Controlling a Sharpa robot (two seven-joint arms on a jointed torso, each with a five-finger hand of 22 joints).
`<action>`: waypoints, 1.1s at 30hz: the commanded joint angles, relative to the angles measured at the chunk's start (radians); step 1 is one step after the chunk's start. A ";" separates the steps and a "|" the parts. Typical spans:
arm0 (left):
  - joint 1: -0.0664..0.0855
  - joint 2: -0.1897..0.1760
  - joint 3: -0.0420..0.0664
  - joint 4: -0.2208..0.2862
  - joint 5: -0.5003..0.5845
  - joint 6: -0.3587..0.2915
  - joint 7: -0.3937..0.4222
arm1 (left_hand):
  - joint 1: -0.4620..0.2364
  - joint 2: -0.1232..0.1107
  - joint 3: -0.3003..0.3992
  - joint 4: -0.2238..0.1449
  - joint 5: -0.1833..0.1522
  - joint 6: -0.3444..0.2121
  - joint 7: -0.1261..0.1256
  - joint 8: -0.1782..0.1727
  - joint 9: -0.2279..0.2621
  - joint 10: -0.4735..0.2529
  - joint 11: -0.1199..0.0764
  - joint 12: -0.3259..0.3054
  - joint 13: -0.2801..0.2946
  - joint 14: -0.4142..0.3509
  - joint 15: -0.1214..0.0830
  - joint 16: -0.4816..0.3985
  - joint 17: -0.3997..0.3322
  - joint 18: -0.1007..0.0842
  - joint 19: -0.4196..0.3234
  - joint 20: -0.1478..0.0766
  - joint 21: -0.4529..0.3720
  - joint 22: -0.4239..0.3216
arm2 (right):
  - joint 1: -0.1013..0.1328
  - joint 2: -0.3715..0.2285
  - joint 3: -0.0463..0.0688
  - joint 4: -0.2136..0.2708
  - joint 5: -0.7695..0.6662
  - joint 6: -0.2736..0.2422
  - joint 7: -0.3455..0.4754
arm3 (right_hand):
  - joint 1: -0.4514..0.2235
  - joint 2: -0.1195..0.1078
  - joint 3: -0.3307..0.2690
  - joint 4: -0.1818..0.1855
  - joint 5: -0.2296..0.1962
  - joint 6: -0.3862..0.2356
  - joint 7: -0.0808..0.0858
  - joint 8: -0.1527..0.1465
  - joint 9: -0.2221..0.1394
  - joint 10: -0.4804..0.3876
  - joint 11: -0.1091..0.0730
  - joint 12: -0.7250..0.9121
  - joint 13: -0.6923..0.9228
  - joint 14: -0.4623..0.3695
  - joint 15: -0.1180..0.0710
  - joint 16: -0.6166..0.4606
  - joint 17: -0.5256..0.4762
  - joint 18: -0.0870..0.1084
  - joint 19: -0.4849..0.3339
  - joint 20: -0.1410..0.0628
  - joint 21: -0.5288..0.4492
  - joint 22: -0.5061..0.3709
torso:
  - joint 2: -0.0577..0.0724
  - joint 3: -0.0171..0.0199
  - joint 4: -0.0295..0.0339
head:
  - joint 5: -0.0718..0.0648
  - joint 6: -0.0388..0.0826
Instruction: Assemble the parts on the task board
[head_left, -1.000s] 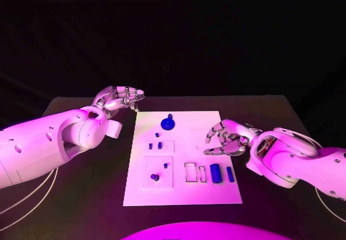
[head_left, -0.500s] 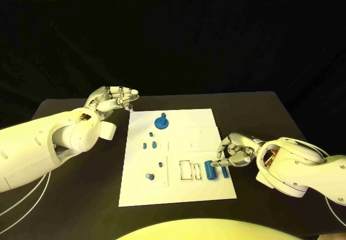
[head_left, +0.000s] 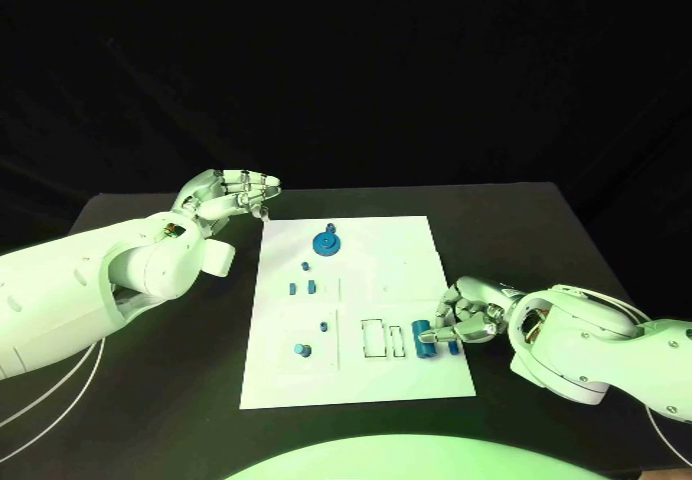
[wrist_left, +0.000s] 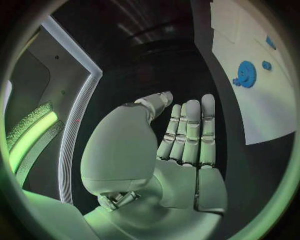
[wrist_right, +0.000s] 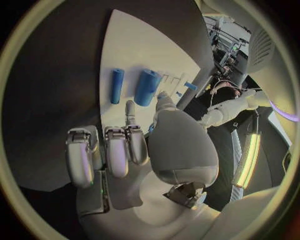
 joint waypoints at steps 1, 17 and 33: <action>0.000 0.002 0.001 0.003 -0.001 0.017 0.012 | -0.010 0.003 -0.005 0.001 -0.002 -0.005 0.001 0.006 0.001 -0.008 0.001 0.003 -0.001 -0.008 0.000 0.005 -0.001 0.014 0.001 0.005 -0.006 -0.001 | -0.008 0.011 -0.001 -0.004 -0.018 0.021 -0.017 | -0.012 -0.002 -0.007 0.000 -0.005 0.008 -0.002 0.005 0.003 0.022 -0.010 0.006 0.139 0.082 -0.006 0.004 0.137 -0.018 0.102 -0.006 0.004 0.255 | 0.000 0.0004 -0.0004 | 0.003 -0.001; 0.000 0.002 0.000 0.002 -0.002 0.019 0.009 | -0.011 0.003 -0.005 0.002 -0.002 -0.005 0.001 0.007 0.001 -0.010 0.001 0.005 -0.001 -0.009 0.001 0.006 -0.001 0.014 0.000 0.005 -0.007 -0.002 | -0.036 0.056 -0.001 -0.037 -0.031 0.062 -0.037 | 0.007 0.006 0.004 -0.003 -0.015 0.013 -0.007 0.014 0.012 0.024 -0.014 0.005 0.142 0.083 -0.010 0.005 0.139 -0.019 0.103 -0.010 0.007 0.257 | -0.001 -0.0008 0.0003 | -0.003 -0.002; 0.000 0.001 0.000 0.000 -0.002 0.019 0.006 | -0.011 0.004 -0.006 0.003 -0.002 -0.006 0.001 0.007 0.001 -0.012 0.001 0.005 -0.001 -0.010 0.001 0.006 -0.001 0.014 0.000 0.006 -0.007 -0.002 | -0.033 0.047 -0.001 -0.018 0.083 -0.113 0.005 | 0.148 0.079 0.098 -0.004 0.129 0.037 -0.022 0.002 0.007 0.033 -0.029 0.002 0.151 0.084 -0.023 0.005 0.146 -0.022 0.106 -0.022 0.016 0.263 | -0.002 -0.0017 0.0008 | -0.002 0.007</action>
